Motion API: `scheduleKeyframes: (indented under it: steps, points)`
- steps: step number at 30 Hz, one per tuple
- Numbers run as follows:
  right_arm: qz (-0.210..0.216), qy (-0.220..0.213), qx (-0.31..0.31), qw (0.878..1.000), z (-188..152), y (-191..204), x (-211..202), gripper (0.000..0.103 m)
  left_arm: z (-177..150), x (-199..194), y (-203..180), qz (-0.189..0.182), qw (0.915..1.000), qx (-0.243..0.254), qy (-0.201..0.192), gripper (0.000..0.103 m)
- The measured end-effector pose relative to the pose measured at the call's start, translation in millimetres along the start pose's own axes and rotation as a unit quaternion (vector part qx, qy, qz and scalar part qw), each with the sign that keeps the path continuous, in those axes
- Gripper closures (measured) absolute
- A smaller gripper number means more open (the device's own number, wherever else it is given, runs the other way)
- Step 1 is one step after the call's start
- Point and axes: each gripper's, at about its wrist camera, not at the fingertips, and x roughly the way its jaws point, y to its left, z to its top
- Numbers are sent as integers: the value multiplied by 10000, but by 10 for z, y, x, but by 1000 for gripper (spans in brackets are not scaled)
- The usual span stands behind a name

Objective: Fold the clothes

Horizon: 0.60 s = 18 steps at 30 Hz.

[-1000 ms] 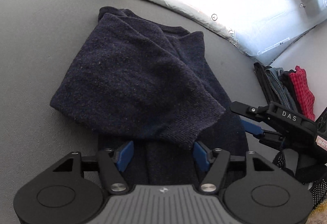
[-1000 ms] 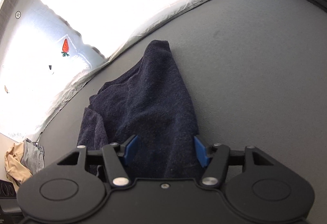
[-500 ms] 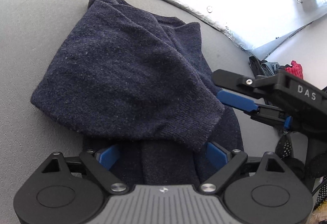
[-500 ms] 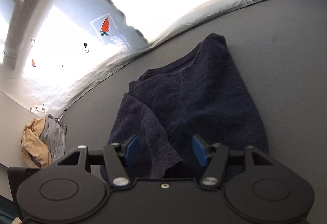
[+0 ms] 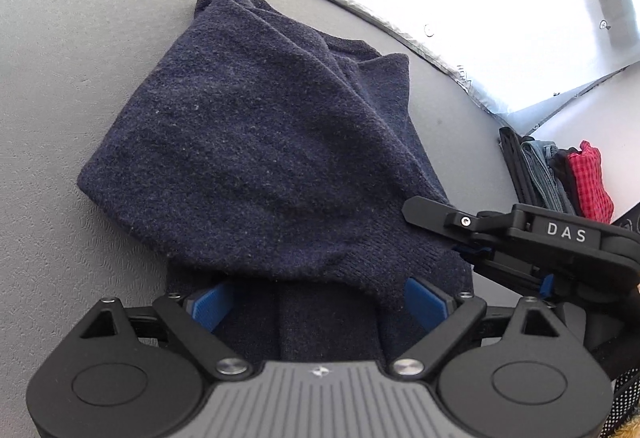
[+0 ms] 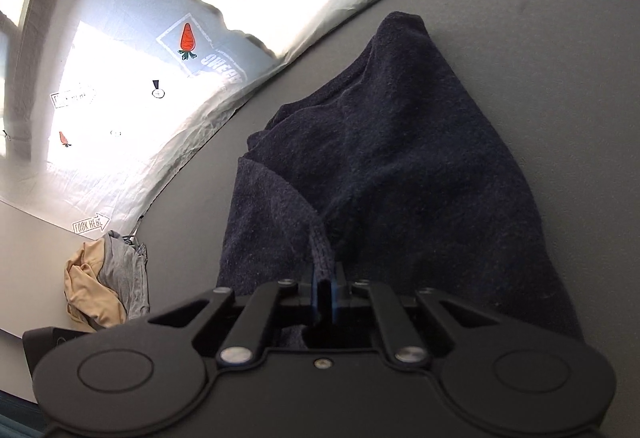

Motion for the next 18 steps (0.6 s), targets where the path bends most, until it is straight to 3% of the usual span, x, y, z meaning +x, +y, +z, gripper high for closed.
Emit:
scheduleKeyframes:
  steps: [7, 18]
  points:
    - [75, -23, -300, 9995, -274, 74, -328, 97, -286, -225, -153, 331, 9992, 61, -203, 10]
    - [89, 61, -149, 9998, -816, -103, -872, 98, -901, -476, -353, 435, 9984, -74, -349, 10]
